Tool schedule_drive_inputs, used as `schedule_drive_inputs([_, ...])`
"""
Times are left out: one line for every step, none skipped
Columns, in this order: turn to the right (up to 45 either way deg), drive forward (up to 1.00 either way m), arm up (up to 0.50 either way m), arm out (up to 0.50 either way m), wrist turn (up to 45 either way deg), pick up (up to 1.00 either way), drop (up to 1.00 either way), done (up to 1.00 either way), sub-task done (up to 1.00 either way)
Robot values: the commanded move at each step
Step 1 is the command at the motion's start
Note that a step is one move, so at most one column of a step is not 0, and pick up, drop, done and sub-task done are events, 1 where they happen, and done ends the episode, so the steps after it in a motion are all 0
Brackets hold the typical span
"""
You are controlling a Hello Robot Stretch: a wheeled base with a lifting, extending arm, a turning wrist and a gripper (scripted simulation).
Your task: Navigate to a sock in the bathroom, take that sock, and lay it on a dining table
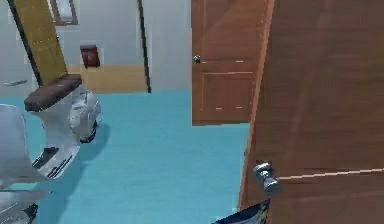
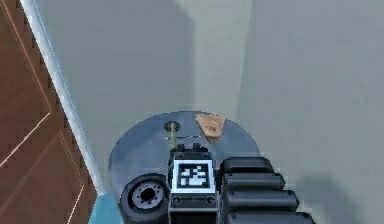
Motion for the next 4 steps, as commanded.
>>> schedule_drive_inputs([30.0,0.00,0.00,0.00,0.0,0.00,0.00,0.00,0.00])
schedule_drive_inputs([3.0,0.00,0.00,0.00,0.0,0.00,0.00,0.00,0.00])
schedule_drive_inputs([-45.0,0.00,0.00,0.00,0.0,0.00,0.00,0.00,0.00])
schedule_drive_inputs([-18.0,0.00,0.00,0.00,0.0,0.00,0.00,0.00,0.00])
